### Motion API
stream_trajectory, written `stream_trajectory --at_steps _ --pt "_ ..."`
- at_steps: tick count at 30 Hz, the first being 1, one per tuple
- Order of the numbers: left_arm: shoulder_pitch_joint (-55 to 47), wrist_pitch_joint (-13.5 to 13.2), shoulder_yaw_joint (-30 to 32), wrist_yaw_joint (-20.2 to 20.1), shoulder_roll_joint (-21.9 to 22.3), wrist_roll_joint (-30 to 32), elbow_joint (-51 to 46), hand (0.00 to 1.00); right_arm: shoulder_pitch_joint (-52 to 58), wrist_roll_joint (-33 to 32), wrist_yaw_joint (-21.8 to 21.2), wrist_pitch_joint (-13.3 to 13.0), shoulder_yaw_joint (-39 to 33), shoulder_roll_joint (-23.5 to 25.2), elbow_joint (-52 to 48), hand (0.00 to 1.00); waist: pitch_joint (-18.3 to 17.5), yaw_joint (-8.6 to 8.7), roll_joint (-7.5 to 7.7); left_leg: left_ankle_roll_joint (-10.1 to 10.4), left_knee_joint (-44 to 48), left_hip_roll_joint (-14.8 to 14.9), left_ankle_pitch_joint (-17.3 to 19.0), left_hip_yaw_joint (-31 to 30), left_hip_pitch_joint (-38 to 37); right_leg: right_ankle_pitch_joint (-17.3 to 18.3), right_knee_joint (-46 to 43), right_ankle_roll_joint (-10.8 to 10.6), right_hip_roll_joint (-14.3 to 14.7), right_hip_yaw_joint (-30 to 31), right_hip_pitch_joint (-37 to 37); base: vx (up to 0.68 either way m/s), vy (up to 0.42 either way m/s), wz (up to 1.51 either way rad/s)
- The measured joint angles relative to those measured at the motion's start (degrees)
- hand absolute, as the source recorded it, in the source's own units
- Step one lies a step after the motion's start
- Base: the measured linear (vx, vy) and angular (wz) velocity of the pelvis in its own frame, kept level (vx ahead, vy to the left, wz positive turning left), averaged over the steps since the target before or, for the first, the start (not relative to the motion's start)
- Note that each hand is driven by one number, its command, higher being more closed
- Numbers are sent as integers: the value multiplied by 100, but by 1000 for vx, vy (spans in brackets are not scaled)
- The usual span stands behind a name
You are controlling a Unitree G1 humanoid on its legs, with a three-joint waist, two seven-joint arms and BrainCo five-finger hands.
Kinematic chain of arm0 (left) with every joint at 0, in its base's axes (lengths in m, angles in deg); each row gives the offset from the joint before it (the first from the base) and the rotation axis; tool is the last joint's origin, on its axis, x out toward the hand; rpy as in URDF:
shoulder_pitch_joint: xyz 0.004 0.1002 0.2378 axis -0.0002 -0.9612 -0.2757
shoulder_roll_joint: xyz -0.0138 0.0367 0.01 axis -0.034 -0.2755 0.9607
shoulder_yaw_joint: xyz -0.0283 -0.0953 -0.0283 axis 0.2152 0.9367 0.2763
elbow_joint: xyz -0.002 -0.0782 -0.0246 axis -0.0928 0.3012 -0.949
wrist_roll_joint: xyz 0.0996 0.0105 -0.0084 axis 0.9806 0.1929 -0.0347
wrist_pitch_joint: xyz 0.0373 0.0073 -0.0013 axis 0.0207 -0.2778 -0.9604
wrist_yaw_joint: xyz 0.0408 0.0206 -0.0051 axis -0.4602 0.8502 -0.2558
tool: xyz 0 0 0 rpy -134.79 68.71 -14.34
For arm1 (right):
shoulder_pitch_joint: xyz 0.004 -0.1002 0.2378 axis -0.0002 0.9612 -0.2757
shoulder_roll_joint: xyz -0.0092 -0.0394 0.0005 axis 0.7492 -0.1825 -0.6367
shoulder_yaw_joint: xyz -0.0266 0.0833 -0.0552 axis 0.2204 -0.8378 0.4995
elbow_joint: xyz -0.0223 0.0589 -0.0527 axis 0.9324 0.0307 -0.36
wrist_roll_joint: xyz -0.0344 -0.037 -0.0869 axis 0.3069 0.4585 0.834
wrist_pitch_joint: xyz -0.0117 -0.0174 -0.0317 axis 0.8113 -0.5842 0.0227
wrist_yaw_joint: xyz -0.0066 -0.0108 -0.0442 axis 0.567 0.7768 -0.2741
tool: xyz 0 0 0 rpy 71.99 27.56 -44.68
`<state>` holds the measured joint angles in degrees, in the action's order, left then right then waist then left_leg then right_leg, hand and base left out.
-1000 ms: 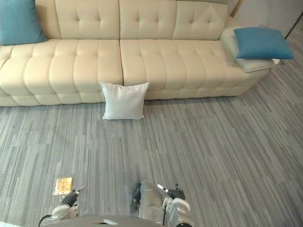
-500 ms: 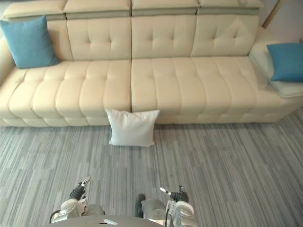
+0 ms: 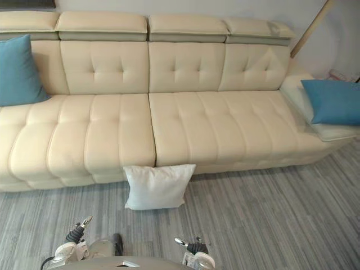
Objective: Pick up cushions and gather them together orderly.
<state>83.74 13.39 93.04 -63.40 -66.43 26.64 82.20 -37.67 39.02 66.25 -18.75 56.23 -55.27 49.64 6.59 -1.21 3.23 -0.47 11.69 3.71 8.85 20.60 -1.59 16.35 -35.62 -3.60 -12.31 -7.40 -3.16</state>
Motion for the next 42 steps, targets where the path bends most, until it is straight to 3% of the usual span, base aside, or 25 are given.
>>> stream_trajectory --at_steps 2,3,4,6,9,15,24,26,29,31,33,42 --pt "-14 4 -41 2 0 -2 3 0 -4 0 1 -11 134 -56 -22 0 12 41 -19 45 -96 0 -27 -11 -91 0 528 18 98 -240 -247 91 -47 5" --pt "-23 3 -43 1 -13 -11 -2 0 -8 0 0 -11 157 -59 -24 0 26 41 7 103 -81 -47 -35 -22 -107 -264 1105 56 161 -269 -342 107 -110 13" --pt "7 -8 -56 -4 -78 0 4 0 -15 -30 -8 -15 151 -45 -33 0 81 93 62 192 -93 -184 -42 -144 -159 -791 1474 -123 234 -163 -338 108 -116 18" --pt "17 16 -39 -1 134 -4 48 0 -49 -16 -5 -25 133 -209 -34 0 157 135 -202 292 -222 -67 -115 -349 -200 -887 1746 -51 391 -251 -158 87 -103 12" --pt "16 17 74 3 307 2 47 0 -69 -10 2 -23 122 -294 -39 0 182 107 -371 352 -355 83 -163 -357 -264 -1049 2142 -4 592 -282 20 24 -75 -6" --pt "21 18 103 -3 290 13 43 0 32 -10 11 -18 50 -198 -31 0 122 91 -209 428 -693 158 -273 -499 -475 -1527 3310 10 877 -408 638 30 -41 3" --pt "35 19 -241 2 145 26 -17 0 42 -1 26 -10 160 -185 -82 0 124 92 -163 351 -790 -21 -318 -784 -454 -1866 3901 11 827 -473 942 16 22 5" --pt "43 10 -399 21 138 25 -163 0 0 112 59 -13 336 -217 -339 0 251 70 -184 348 -789 -19 -376 -833 -346 -1866 3832 16 816 -525 839 -86 -19 12" --pt "184 -9 -451 110 156 -61 -460 0 -250 319 209 -25 406 -256 -778 0 555 43 -232 358 -596 23 -447 -834 188 -1619 3102 74 736 -492 47 -180 -25 0" --pt "606 -23 -490 251 141 -268 -591 0 -645 427 351 -19 419 -409 -1144 0 1005 37 -219 313 45 39 -325 -847 982 -1334 2088 60 560 -439 -924 -250 -30 2" --pt "890 -50 -507 439 129 -546 -810 0 -932 429 554 -24 420 -553 -1527 0 1182 40 -218 311 753 135 -93 -817 1800 -1130 1437 97 470 -408 -1741 -232 -26 -1" --pt "2105 -262 -551 768 -365 -856 -1750 0 -1981 -41 1187 -97 198 -787 -2563 0 1677 54 -234 327 2668 576 556 -839 3983 -574 -366 289 409 -237 -3967 -92 -29 -8"
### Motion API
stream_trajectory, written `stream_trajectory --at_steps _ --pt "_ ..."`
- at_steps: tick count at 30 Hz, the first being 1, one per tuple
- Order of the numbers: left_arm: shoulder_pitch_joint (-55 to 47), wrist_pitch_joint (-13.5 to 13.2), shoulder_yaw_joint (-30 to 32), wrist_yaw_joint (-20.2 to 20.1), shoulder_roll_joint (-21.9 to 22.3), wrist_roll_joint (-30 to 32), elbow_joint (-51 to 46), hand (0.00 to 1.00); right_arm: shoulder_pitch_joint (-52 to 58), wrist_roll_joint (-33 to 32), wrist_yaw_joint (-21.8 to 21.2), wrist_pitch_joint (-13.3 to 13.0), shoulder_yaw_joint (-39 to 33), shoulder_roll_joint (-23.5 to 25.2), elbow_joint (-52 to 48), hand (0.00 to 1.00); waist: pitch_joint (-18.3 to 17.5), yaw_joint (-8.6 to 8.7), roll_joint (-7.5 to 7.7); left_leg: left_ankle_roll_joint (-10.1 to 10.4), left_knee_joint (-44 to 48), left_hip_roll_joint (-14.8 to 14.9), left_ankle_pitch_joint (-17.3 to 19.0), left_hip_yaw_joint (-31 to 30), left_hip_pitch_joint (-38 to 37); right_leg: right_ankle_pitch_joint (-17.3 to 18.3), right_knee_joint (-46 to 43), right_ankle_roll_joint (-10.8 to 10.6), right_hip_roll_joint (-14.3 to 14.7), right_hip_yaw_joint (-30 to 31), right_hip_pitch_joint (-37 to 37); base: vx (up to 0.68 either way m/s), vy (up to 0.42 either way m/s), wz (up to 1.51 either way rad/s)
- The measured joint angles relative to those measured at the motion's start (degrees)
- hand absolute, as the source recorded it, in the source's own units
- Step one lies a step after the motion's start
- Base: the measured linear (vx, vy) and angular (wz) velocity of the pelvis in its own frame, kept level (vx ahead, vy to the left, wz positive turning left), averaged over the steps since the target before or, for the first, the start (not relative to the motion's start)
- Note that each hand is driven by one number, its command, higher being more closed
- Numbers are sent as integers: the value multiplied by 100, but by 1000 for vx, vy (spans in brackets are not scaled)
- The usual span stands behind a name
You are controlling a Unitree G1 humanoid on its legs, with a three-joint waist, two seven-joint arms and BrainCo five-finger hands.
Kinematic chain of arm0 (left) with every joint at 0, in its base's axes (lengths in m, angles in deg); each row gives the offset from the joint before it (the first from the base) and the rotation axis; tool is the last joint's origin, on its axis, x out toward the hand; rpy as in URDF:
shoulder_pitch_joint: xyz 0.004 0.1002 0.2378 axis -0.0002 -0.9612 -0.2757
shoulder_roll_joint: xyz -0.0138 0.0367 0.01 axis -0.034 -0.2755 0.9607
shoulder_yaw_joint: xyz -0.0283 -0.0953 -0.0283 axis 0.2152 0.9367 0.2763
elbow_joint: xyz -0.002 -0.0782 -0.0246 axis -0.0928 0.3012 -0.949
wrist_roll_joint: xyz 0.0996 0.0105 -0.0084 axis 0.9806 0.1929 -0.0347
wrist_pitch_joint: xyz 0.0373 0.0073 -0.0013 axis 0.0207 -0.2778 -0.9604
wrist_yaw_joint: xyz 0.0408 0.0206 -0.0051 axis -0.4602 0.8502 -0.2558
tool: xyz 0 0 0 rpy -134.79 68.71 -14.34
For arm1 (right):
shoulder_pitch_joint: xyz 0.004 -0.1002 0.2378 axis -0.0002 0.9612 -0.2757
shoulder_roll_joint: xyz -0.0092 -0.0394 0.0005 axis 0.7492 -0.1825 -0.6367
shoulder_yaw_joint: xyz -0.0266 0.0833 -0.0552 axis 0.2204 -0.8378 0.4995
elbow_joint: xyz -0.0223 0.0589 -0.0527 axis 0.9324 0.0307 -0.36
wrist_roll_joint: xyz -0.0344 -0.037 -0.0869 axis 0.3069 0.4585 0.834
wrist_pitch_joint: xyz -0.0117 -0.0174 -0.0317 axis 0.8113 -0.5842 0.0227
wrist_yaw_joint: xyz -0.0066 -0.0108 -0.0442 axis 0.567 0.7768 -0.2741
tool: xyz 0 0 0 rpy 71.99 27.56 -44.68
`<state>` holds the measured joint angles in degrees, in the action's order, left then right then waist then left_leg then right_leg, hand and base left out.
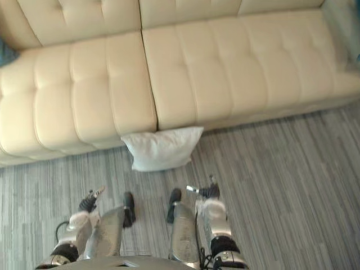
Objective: Pick up cushions and gather them together orderly.
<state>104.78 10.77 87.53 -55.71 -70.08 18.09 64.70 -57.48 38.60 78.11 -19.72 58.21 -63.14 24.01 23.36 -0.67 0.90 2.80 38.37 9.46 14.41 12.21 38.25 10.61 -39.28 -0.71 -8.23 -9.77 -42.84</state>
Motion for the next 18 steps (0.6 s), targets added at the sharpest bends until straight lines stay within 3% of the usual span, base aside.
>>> stream_trajectory --at_steps 4,7,18 --pt "616 -25 197 4 -111 -166 -122 0 -644 -260 198 -15 -199 -275 -15 0 135 -6 -30 -11 625 119 129 -119 1034 125 -592 62 -17 -3 -958 -21 -15 3" --pt "1270 -25 199 1 -366 -186 -128 0 -1463 -312 237 -32 -297 -673 9 0 458 -39 -34 -18 1009 198 135 -128 1731 193 -1021 125 -67 -11 -1656 -48 -30 10" --pt "2096 -173 368 135 -512 -841 -585 0 -2880 -804 488 -132 -273 -1329 321 0 630 -111 -35 -75 2245 344 227 -361 3940 394 -2230 199 -169 25 -3811 -96 -34 5"
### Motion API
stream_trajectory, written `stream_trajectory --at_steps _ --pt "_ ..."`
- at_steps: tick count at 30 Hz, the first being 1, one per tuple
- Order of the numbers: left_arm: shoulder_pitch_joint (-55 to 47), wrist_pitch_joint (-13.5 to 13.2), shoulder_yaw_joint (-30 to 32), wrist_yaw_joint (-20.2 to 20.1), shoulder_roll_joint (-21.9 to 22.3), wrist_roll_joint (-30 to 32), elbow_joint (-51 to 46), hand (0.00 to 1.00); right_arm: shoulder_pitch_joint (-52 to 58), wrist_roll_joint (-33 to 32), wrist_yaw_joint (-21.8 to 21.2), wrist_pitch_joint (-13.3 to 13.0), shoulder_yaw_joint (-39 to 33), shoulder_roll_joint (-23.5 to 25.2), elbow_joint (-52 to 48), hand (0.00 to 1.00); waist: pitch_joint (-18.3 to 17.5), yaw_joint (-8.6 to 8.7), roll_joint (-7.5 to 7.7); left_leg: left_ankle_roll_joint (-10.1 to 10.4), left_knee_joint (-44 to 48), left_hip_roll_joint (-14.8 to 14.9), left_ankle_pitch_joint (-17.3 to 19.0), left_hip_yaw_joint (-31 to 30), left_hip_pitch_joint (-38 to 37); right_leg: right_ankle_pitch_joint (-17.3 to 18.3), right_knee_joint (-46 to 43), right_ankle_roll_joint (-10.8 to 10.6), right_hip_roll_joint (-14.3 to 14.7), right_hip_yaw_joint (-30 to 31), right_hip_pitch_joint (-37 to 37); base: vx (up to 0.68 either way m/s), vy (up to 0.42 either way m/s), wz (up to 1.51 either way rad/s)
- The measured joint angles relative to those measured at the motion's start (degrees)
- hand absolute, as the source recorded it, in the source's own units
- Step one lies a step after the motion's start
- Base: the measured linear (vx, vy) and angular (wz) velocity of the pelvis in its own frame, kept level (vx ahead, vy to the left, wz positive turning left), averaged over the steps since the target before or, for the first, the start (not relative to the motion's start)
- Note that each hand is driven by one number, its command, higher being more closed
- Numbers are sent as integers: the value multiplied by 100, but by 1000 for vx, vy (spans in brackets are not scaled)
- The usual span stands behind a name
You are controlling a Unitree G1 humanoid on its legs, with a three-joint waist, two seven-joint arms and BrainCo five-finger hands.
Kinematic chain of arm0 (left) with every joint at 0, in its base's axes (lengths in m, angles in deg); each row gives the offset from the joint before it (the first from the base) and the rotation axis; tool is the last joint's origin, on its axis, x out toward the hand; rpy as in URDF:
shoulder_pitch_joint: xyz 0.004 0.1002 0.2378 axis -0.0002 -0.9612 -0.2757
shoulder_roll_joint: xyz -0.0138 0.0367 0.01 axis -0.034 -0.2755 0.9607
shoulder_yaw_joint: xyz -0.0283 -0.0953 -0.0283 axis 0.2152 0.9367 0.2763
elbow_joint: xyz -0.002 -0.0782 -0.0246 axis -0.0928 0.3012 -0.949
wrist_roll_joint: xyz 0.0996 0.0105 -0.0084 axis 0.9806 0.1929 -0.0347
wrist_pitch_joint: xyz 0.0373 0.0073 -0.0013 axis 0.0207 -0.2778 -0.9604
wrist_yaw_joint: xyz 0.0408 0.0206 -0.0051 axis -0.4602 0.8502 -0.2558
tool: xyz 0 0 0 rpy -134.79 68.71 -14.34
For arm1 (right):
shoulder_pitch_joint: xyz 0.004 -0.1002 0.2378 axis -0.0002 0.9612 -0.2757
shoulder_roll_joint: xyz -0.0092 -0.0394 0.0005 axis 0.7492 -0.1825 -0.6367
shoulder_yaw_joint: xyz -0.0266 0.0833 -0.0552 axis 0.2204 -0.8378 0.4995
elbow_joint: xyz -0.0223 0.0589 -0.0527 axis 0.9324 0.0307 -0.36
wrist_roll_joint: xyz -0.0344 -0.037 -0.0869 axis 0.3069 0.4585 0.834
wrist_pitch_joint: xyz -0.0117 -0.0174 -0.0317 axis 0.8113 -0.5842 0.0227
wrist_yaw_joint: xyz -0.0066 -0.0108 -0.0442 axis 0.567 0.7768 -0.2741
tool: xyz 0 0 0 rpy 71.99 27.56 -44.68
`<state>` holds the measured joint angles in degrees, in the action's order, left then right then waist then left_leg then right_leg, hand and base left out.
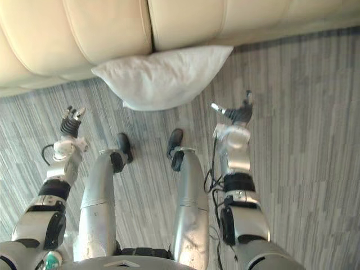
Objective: Pick up cushions and gather them together orderly.
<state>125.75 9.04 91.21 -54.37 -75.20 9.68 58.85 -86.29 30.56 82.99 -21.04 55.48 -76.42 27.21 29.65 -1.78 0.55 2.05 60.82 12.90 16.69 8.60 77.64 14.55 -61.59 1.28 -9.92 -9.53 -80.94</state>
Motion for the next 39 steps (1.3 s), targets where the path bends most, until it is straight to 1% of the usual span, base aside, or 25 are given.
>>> stream_trajectory --at_steps 2,4,9,13,14,16,17,18,19,21,25,29,33,36,37,38,39 --pt "99 -4 -53 66 0 5 -103 0 -182 -129 42 -5 167 -8 4 0 2 2 1 -10 187 24 14 -45 325 22 -189 30 -6 11 -309 -103 -3 3" --pt "252 -21 -240 125 10 15 -346 0 -426 -185 117 -9 487 -2 -2 0 6 -4 3 -5 417 42 27 -101 644 46 -441 72 -26 21 -625 -72 3 7" --pt "825 -73 -676 427 88 133 -676 0 -1086 -179 237 -40 1134 210 -57 0 5 -5 4 -4 714 69 30 -175 1083 106 -764 55 -53 40 -1074 -60 11 4" --pt "1290 -84 -919 667 220 371 -815 0 -1475 -175 387 -64 1338 435 -63 0 4 16 5 -15 777 67 13 -242 1312 123 -850 62 -76 -8 -1267 -32 15 6" --pt "1413 -88 -994 772 274 488 -886 0 -1629 -173 459 -68 1345 476 -62 0 3 27 5 -12 792 62 12 -234 1381 104 -856 140 -79 -5 -1340 0 0 0" --pt "1598 -86 -1117 882 305 540 -884 0 -1798 -174 559 -68 1349 547 -65 0 3 68 5 29 795 62 -11 -234 1437 63 -863 212 -79 -8 -1393 0 0 0" --pt "1702 -85 -1167 950 331 600 -884 0 -1872 -175 606 -67 1360 579 -65 100 3 95 5 39 795 61 -17 -232 1443 52 -869 230 -79 -7 -1404 0 0 0" --pt "1780 -83 -1207 1009 365 689 -884 0 -1923 -175 632 -67 1372 634 -70 100 1 106 5 41 796 61 -17 -231 1444 52 -871 231 -79 -7 -1408 0 0 0" --pt "1867 -79 -1226 1087 361 786 -887 100 -1990 -174 695 -66 1376 685 -107 100 0 135 5 42 797 61 -17 -227 1448 50 -874 233 -77 -3 -1418 0 0 0" --pt "1963 -71 -1224 1243 390 808 -889 100 -2052 -170 845 -56 1376 809 -326 100 0 188 4 43 806 61 -17 -229 1465 45 -875 242 -70 -2 -1432 0 0 0" --pt "1968 5 -1260 1408 484 843 -1049 100 -2105 -165 1065 -44 1354 952 -558 100 -4 199 2 50 838 61 -21 -236 1466 18 -876 280 -55 -2 -1427 -2 3 -1" --pt "1964 59 -1275 1609 409 921 -1115 100 -2094 -164 1223 -15 1308 1036 -930 100 -5 228 1 50 895 75 -20 -282 1446 -20 -864 293 -1 -7 -1384 -7 12 -8" --pt "1889 132 -1271 1631 292 921 -1180 100 -1714 -163 1222 -15 1278 1044 -1633 100 -7 235 -1 84 979 144 9 -355 1336 -17 -872 282 45 -52 -1221 -4 7 -11" --pt "1533 156 -1270 1631 307 921 -1746 100 -1453 -168 1205 -40 1235 1138 -2169 100 -11 258 0 132 972 185 58 -369 1078 21 -810 225 113 -49 -963 2 5 -13" --pt "1473 155 -1271 1630 312 923 -1843 100 -1385 -172 1191 -64 1186 1196 -2281 100 -11 264 0 140 954 196 64 -369 1014 23 -787 226 125 -53 -896 2 -4 -9" --pt "1350 145 -1273 1629 371 928 -2075 100 -1189 -172 1133 -261 1094 1337 -2545 100 -24 269 3 146 855 200 66 -362 793 27 -693 224 153 -61 -685 2 -10 -4" --pt "1297 139 -1270 1629 392 932 -2163 100 -1119 -172 1087 -356 1093 1370 -2614 100 -57 274 2 148 816 201 65 -360 736 27 -654 224 165 -66 -627 4 -12 -6"
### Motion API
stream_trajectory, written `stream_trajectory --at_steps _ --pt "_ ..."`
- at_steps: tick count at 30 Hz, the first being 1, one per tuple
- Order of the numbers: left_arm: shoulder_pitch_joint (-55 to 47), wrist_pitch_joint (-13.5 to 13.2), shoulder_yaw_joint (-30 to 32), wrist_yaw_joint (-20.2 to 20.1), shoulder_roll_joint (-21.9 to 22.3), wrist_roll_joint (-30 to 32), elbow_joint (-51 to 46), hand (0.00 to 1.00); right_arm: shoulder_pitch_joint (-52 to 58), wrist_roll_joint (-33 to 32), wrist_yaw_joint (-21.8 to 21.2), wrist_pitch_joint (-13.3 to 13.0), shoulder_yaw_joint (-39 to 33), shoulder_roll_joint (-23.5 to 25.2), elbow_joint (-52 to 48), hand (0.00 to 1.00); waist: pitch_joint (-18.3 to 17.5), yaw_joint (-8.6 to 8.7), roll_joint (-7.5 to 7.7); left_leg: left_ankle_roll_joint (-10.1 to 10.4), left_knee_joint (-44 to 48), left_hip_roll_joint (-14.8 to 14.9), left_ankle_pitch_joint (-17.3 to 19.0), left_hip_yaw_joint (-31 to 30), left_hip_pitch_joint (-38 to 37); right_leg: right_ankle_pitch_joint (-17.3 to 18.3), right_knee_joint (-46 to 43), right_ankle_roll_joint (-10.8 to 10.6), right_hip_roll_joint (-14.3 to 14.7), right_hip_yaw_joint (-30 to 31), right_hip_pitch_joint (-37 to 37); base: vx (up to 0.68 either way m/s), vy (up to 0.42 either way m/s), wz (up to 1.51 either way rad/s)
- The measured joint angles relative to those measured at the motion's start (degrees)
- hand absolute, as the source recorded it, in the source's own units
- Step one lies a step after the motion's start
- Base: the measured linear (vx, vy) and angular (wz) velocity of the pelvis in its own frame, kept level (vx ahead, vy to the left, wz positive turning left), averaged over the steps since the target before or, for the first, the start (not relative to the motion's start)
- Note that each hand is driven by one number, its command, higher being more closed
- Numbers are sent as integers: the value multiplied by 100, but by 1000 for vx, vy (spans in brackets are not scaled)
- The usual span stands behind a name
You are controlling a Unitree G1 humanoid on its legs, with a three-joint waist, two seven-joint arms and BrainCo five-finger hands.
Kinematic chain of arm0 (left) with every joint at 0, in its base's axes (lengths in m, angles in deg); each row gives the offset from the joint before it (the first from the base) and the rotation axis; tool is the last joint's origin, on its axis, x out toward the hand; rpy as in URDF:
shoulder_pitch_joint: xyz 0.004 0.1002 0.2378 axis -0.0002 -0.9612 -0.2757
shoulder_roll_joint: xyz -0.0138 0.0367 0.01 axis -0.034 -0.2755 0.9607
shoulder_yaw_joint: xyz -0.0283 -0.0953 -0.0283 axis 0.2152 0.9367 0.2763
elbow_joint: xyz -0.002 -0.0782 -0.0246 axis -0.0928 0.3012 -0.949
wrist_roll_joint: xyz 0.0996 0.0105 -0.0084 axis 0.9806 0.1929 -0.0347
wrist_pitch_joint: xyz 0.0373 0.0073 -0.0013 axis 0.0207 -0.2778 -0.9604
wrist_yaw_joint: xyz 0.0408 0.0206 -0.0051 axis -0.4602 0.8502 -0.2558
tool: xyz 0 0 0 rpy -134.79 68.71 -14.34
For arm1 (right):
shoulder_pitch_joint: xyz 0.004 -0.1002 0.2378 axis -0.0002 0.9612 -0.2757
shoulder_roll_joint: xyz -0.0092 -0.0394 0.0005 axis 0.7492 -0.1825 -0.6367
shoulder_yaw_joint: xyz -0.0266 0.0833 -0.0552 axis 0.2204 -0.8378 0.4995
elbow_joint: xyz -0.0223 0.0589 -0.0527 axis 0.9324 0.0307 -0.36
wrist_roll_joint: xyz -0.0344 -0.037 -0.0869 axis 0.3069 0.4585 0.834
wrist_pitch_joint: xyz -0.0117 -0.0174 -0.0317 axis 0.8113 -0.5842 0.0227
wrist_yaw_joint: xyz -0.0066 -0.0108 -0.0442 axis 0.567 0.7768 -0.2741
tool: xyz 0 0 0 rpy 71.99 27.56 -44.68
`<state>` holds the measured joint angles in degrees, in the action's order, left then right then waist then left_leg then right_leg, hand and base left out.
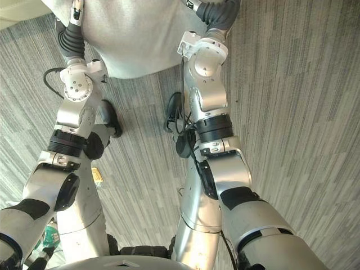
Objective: Pick up cushions and gather them together orderly.
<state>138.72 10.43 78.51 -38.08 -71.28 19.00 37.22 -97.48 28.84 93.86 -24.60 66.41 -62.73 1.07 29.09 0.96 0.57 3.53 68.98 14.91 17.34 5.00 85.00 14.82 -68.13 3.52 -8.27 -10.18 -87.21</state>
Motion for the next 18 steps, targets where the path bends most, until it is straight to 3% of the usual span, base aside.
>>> stream_trajectory --at_steps 2,5,10,16,18 --pt "-182 -71 8 -5 101 50 -319 100 273 -14 -165 -240 -18 106 -359 100 -20 7 2 27 -193 22 -5 0 -373 -4 214 1 59 -45 390 12 -12 -7" --pt "-575 -246 0 -30 366 100 -609 100 667 -25 -415 -577 -10 184 -395 100 -463 32 5 69 -442 11 -36 6 -497 -17 454 13 68 -120 537 13 0 1" --pt "-1033 -288 -56 -73 591 240 -939 100 1278 -283 -788 -658 22 378 -422 100 -464 24 8 139 -940 -12 -85 57 -1437 -65 865 56 98 -193 1463 53 -6 4" --pt "-1866 -297 -420 -398 749 311 -1845 100 2591 -406 -1091 -655 124 551 -931 100 -527 32 18 175 -1744 -191 -199 131 -2866 -116 1617 -53 84 -320 2917 20 11 9" --pt "-2193 -329 -550 -492 755 312 -1916 100 3061 -443 -1176 -673 235 548 -1066 100 -795 40 21 166 -2020 -251 -218 155 -3210 -136 1874 -109 82 -336 3256 60 30 11"
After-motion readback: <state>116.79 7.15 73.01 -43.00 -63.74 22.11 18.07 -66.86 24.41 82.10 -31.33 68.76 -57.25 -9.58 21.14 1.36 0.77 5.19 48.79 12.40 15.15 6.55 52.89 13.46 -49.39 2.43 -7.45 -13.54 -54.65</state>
